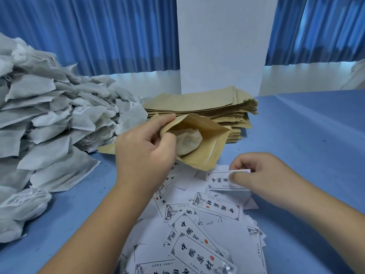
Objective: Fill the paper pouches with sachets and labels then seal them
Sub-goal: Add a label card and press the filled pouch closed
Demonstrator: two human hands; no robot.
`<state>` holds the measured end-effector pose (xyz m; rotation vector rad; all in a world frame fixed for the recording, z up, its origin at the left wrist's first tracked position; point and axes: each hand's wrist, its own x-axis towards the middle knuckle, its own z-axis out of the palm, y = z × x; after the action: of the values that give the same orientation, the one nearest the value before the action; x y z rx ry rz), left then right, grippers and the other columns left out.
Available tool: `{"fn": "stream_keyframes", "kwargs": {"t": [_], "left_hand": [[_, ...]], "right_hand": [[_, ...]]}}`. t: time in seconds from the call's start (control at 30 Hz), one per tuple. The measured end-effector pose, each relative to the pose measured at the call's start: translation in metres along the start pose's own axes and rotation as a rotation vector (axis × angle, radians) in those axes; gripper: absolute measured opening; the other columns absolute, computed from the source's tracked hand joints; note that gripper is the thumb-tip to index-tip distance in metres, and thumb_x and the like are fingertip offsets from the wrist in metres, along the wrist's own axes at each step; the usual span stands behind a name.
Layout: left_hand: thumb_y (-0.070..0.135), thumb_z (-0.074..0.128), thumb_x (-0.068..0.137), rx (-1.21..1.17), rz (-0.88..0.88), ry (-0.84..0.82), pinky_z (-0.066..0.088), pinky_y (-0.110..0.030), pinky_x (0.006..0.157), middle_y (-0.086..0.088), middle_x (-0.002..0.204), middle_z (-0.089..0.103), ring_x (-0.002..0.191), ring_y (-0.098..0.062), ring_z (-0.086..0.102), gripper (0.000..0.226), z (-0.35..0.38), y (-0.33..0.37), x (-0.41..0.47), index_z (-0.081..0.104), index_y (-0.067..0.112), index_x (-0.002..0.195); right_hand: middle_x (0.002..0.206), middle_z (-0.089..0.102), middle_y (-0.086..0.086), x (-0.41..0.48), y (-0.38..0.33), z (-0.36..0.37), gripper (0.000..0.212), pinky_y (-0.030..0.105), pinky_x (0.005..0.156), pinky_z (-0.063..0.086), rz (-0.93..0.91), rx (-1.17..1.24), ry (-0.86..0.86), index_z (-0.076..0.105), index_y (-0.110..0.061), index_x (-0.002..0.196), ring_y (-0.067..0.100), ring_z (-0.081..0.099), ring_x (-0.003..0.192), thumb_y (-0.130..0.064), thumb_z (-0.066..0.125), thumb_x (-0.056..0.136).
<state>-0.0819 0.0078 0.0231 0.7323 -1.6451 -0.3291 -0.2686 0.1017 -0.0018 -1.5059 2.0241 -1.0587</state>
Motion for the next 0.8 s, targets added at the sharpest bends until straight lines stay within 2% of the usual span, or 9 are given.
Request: {"fn": "stream_keyframes", "kwargs": {"t": [0.1,0.17,0.27,0.33,0.43,0.5,0.6,0.67,0.8], "left_hand": [[0.012,0.048,0.070,-0.015,-0.011,0.018,0.030,-0.011,0.053,0.015,0.047,0.047,0.047,-0.002,0.043,0.039,-0.002,-0.001,0.001,0.077,0.022,0.095],[0.012,0.049,0.070,-0.019,-0.002,0.024,0.030,-0.013,0.053,0.015,0.047,0.047,0.047,-0.003,0.042,0.038,-0.002,-0.001,0.002,0.077,0.021,0.095],[0.012,0.049,0.070,-0.018,0.008,0.026,0.031,-0.014,0.055,0.021,0.048,0.047,0.048,-0.001,0.042,0.038,-0.002,-0.001,0.002,0.077,0.020,0.096],[0.011,0.050,0.070,-0.019,0.022,0.023,0.032,-0.013,0.056,0.024,0.050,0.048,0.049,0.002,0.043,0.039,-0.002,-0.001,0.002,0.077,0.019,0.097],[0.011,0.050,0.070,-0.003,0.041,0.021,0.031,-0.014,0.056,0.025,0.051,0.048,0.050,0.003,0.042,0.038,-0.003,-0.002,0.001,0.077,0.019,0.097],[0.011,0.050,0.070,0.005,0.047,0.027,0.031,-0.017,0.056,0.022,0.051,0.048,0.049,0.001,0.041,0.038,-0.004,-0.002,0.001,0.077,0.019,0.097],[0.011,0.050,0.071,0.003,0.054,0.042,0.031,-0.018,0.056,0.020,0.049,0.047,0.048,0.001,0.039,0.038,-0.005,-0.003,0.002,0.077,0.019,0.097],[0.011,0.051,0.072,-0.009,0.058,0.054,0.031,-0.018,0.056,0.021,0.047,0.046,0.049,0.003,0.040,0.037,-0.007,-0.003,0.003,0.078,0.020,0.096],[0.007,0.052,0.074,-0.060,0.066,0.081,0.034,-0.013,0.057,0.022,0.061,0.057,0.054,0.008,0.046,0.034,-0.009,-0.002,0.004,0.078,0.018,0.094]], "right_hand": [[0.057,0.056,-0.009,-0.010,-0.009,-0.024,0.018,0.013,0.045,0.031,-0.114,0.026,-0.074,0.065,-0.025,0.069,0.005,0.042,0.049,-0.012,0.065,0.081],[0.063,0.060,-0.003,-0.014,-0.014,-0.033,0.015,0.017,0.049,0.035,-0.228,0.105,-0.091,0.067,-0.023,0.072,0.010,0.046,0.054,-0.012,0.067,0.081],[0.070,0.065,-0.002,-0.011,-0.022,-0.033,0.012,0.018,0.054,0.041,-0.435,0.195,0.095,0.072,-0.029,0.073,0.011,0.052,0.059,-0.017,0.071,0.077],[0.069,0.063,-0.003,-0.004,-0.030,-0.026,0.018,0.018,0.056,0.040,-0.609,-0.002,0.257,0.073,-0.033,0.074,0.013,0.054,0.061,-0.016,0.074,0.080],[0.071,0.056,-0.010,0.006,-0.043,-0.011,0.006,0.026,0.054,0.039,-0.785,-0.400,0.274,0.076,-0.025,0.080,0.002,0.046,0.060,-0.019,0.076,0.082],[0.081,0.052,-0.010,0.013,-0.050,-0.003,0.010,0.030,0.060,0.043,-0.718,-0.571,0.198,0.074,-0.027,0.090,0.007,0.045,0.067,-0.020,0.073,0.083],[0.095,0.052,-0.009,0.017,-0.053,0.004,0.029,0.034,0.075,0.047,-0.594,-0.524,0.057,0.069,-0.027,0.110,0.012,0.050,0.082,-0.017,0.069,0.083],[0.092,0.056,-0.009,0.014,-0.054,0.003,0.029,0.029,0.075,0.046,-0.605,-0.428,0.043,0.070,-0.024,0.105,0.005,0.053,0.076,-0.011,0.072,0.080],[0.081,0.056,-0.016,0.006,-0.046,-0.007,0.014,0.021,0.063,0.043,-0.621,-0.364,0.063,0.070,-0.024,0.082,0.002,0.056,0.073,-0.011,0.075,0.078]]}}
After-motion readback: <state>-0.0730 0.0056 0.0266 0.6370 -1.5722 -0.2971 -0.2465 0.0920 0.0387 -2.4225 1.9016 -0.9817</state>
